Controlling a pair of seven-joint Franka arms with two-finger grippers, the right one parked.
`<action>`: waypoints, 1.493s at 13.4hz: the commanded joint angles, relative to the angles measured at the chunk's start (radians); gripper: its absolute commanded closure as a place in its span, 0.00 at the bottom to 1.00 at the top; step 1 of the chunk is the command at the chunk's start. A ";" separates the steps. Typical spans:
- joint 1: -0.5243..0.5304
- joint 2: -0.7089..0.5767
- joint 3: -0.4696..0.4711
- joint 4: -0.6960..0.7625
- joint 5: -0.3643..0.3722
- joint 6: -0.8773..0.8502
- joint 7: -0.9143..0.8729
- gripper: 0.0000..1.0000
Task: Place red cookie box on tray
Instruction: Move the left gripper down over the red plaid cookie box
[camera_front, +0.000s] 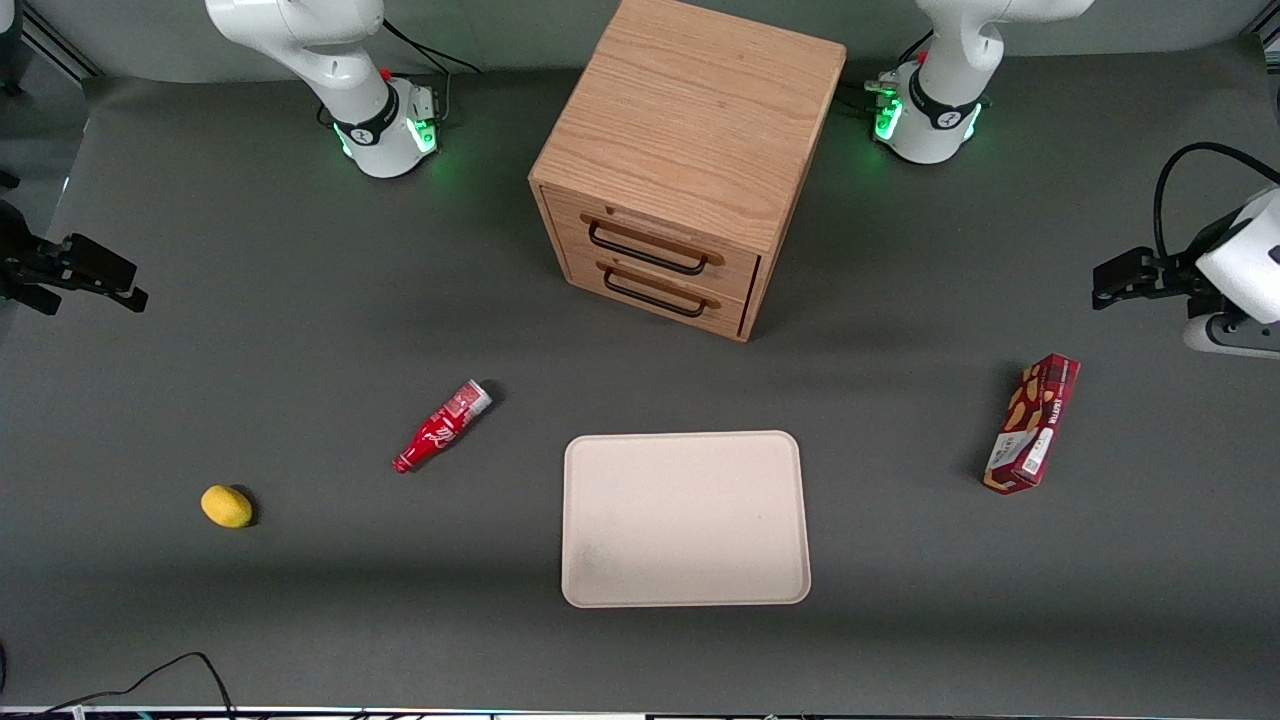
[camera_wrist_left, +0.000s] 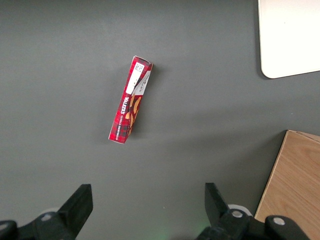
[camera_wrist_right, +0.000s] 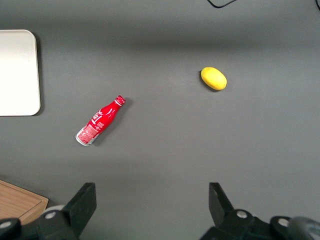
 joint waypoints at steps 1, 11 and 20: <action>0.001 -0.003 0.004 0.019 -0.010 -0.023 0.012 0.00; 0.154 0.015 0.011 -0.088 0.007 0.092 0.265 0.00; 0.142 0.218 0.004 -0.248 0.007 0.512 0.322 0.00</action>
